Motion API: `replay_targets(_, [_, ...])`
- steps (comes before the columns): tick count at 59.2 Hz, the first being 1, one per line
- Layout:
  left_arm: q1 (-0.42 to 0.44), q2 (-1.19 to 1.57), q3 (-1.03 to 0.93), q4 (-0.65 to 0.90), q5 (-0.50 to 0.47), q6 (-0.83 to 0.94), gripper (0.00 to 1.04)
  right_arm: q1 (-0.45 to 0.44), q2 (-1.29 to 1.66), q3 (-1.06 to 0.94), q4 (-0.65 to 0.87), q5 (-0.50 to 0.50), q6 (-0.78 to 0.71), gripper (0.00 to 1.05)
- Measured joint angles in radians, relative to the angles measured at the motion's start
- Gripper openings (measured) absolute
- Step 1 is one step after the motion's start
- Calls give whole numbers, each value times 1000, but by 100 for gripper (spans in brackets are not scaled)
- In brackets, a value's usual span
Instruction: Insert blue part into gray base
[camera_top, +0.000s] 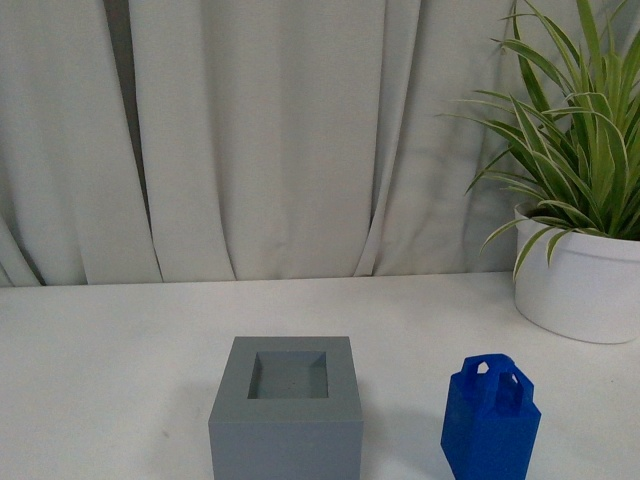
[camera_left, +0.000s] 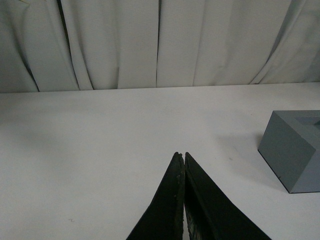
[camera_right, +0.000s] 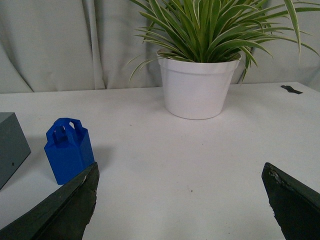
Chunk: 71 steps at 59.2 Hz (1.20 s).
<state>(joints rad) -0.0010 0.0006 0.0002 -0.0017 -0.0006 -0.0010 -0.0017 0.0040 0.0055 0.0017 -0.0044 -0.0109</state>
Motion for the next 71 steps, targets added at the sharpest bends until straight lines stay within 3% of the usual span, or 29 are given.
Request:
replay_targets(3, [0, 0, 0, 0, 0, 0, 4, -12, 8, 3, -13, -45, -9, 96])
replay_targets(6, [0, 0, 0, 0, 0, 0, 4, -71, 71, 31, -64, -233, -47, 96])
replay_targets(9, [0, 0, 0, 0, 2, 0, 4, -77, 140, 51, -51, -320, -75, 96])
replay_targets(23, [0, 0, 0, 0, 0, 0, 4, 44, 499, 256, 40, -377, -182, 96])
replay_targets(32, [0, 0, 0, 0, 0, 0, 4, 115, 760, 475, -24, -431, -293, 96])
replay_targets(51, [0, 0, 0, 0, 0, 0, 4, 181, 1324, 1106, -489, -414, -734, 96])
replay_targets(64, [0, 0, 0, 0, 0, 0, 4, 208, 1566, 1397, -847, -309, -1009, 96])
replay_targets(71, [0, 0, 0, 0, 0, 0, 4, 232, 1656, 1483, -944, -227, -1111, 96])
